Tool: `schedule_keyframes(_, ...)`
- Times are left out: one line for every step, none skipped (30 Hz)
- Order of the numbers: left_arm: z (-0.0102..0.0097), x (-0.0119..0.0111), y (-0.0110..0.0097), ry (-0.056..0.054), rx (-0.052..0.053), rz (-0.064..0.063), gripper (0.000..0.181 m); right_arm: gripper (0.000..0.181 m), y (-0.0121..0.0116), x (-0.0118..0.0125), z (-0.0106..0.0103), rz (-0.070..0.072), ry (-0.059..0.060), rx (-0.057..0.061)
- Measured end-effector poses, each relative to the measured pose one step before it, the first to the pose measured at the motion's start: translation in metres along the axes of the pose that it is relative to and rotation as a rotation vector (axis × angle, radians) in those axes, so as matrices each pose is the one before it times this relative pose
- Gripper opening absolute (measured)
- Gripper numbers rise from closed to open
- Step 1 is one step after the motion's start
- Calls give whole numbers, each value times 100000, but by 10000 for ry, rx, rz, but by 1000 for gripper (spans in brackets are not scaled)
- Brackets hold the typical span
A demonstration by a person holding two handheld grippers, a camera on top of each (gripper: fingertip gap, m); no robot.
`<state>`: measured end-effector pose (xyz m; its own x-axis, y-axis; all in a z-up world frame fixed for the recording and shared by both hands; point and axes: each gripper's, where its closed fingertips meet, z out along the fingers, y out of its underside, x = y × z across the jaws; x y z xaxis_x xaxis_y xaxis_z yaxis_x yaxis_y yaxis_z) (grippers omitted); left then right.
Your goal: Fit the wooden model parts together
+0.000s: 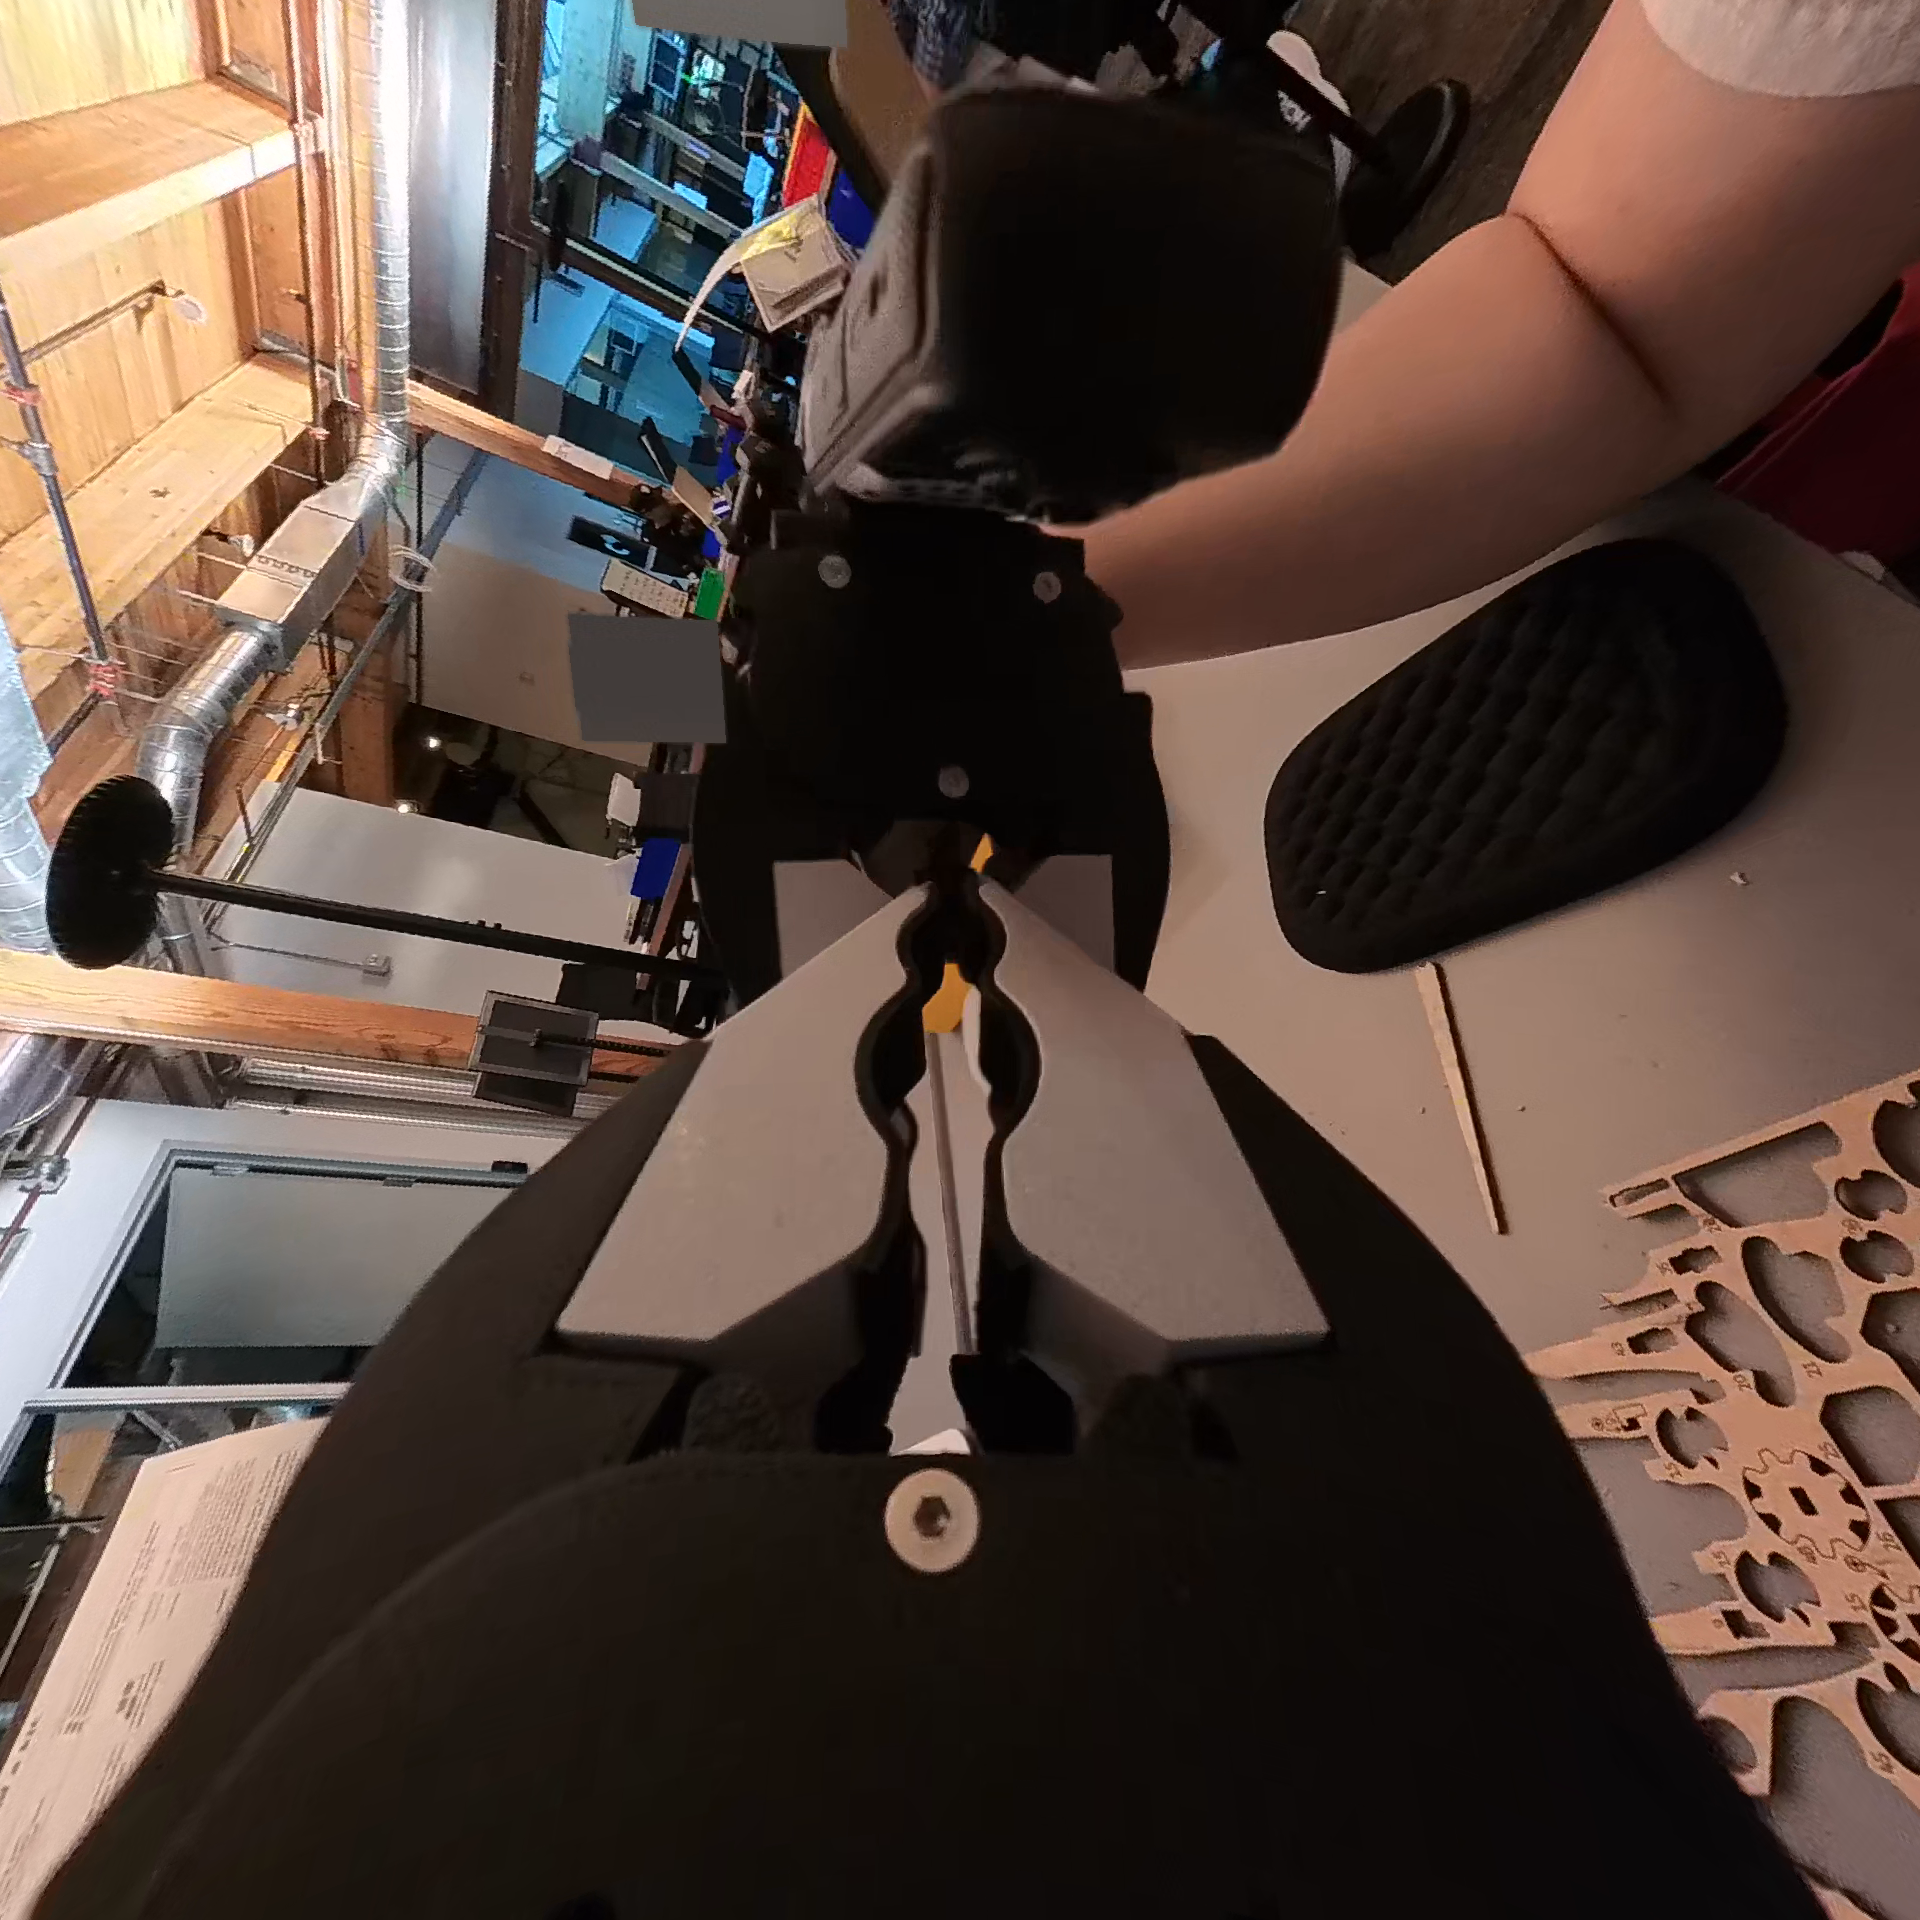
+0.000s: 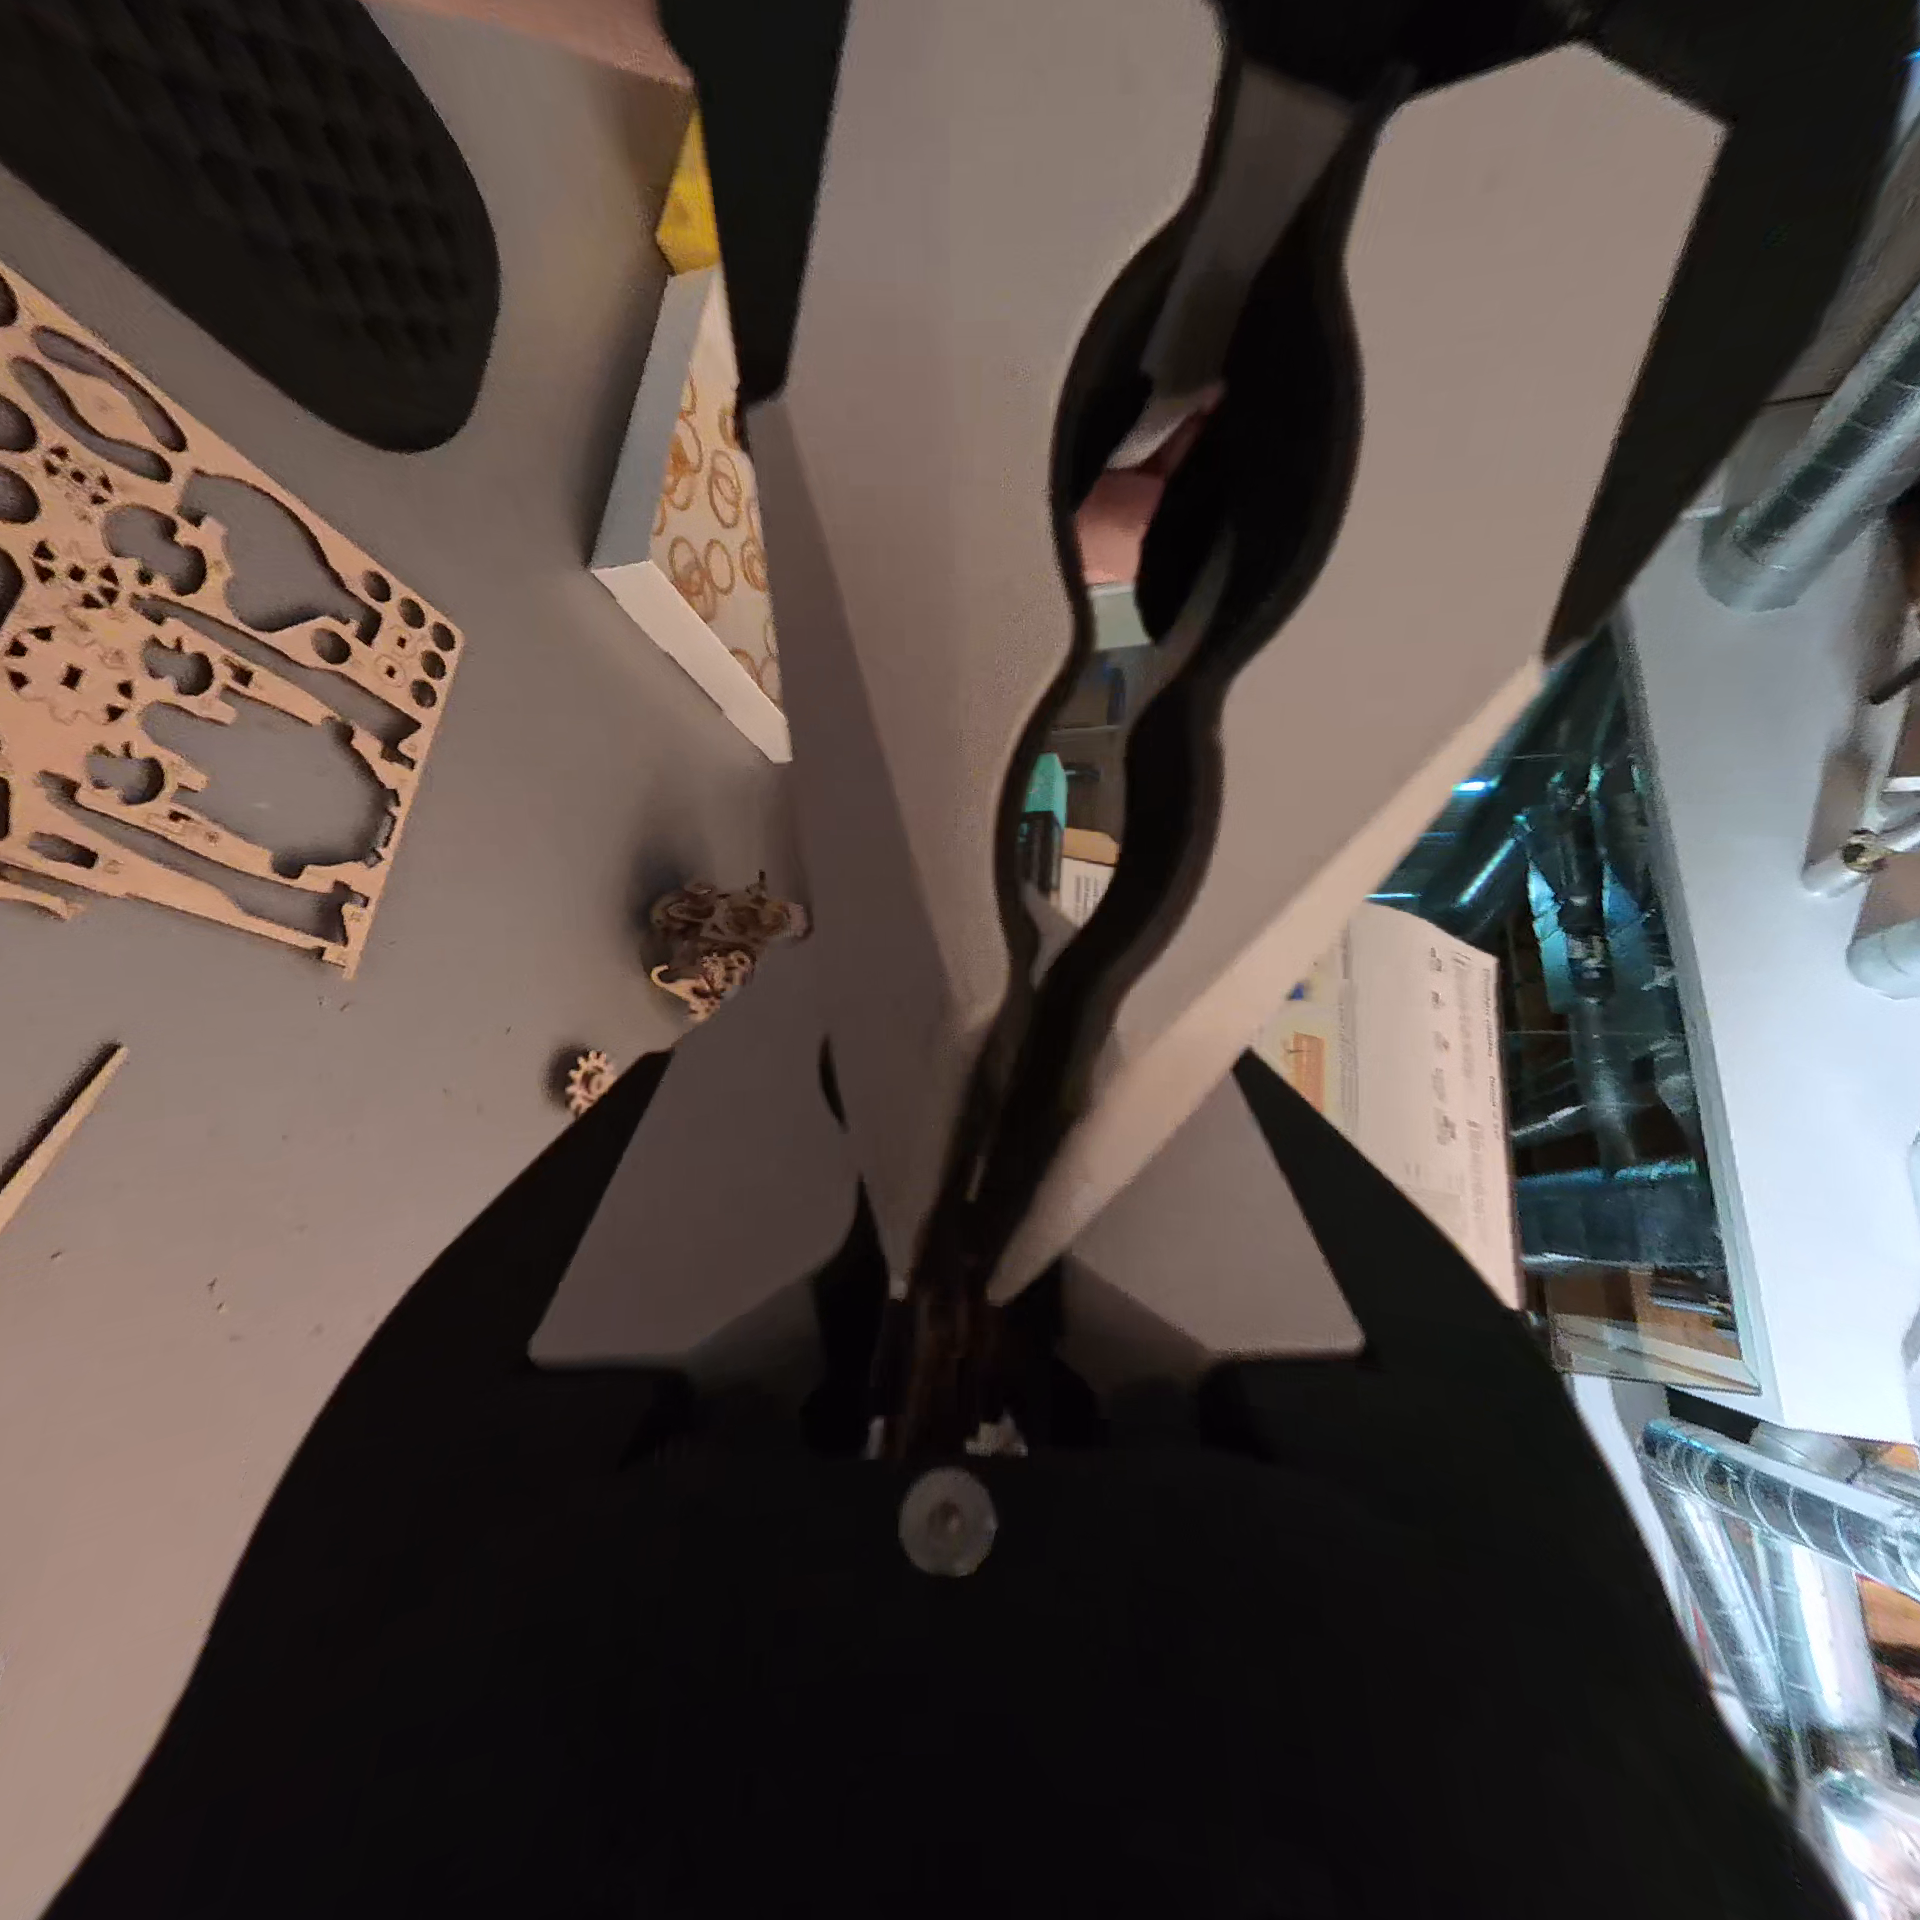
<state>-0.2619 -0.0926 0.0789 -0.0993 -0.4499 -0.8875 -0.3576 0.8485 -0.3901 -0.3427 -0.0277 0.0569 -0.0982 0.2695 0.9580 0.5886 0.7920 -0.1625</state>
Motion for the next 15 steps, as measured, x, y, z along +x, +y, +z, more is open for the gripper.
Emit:
schedule_keyframes(22, -56, 55, -39, -35, 28, 0, 13, 205, 97, 42, -31, 77, -79)
schedule_keyframes(24, 4, 154, 0, -73, 12, 0, 12, 55, -193, 33, 120, -166, 19)
schedule_keyframes(13, -31, 54, -19, -14, -9, 0, 12, 18, -29, 25, 125, -57, 31)
schedule_keyframes(1, -76, 54, -43, -15, -3, 0, 12, 51, 223, 0, -23, 141, -6)
schedule_keyframes(-38, -47, 86, -11, -38, -3, 0, 13, 53, 188, -13, -85, 149, -34)
schedule_keyframes(-50, -19, 15, 1, 0, -10, 0, 12, -30, 71, -7, -6, 46, -5)
schedule_keyframes(-34, -14, -29, 12, 30, -38, 0, 12, -44, 44, 25, 60, 19, -7)
schedule_keyframes(-36, -59, -13, -15, 16, -61, 0, 12, 34, 243, 23, -13, 169, -43)
schedule_keyframes(-32, -30, 76, 6, -36, -41, 0, 13, 106, 146, 37, -92, 119, -78)
schedule_keyframes(-18, -7, 116, 6, -59, 8, 0, 15, 133, 4, 67, -61, 27, -94)
schedule_keyframes(3, -30, 95, -24, -39, 36, 0, 16, 23, 56, 62, -27, 60, -19)
schedule_keyframes(-8, -12, 16, -4, -2, 4, 0, 16, -13, 48, 34, -22, 42, 10)
schedule_keyframes(-3, 6, 3, 12, -10, -12, 0, 16, 0, 52, 12, -26, 45, -1)
schedule_keyframes(-14, -24, 7, -22, -6, 10, 0, 16, 31, 140, -2, 12, 90, -27)
schedule_keyframes(-19, -15, 9, -5, -1, 14, 0, 18, -19, 4, 14, 59, -26, -3)
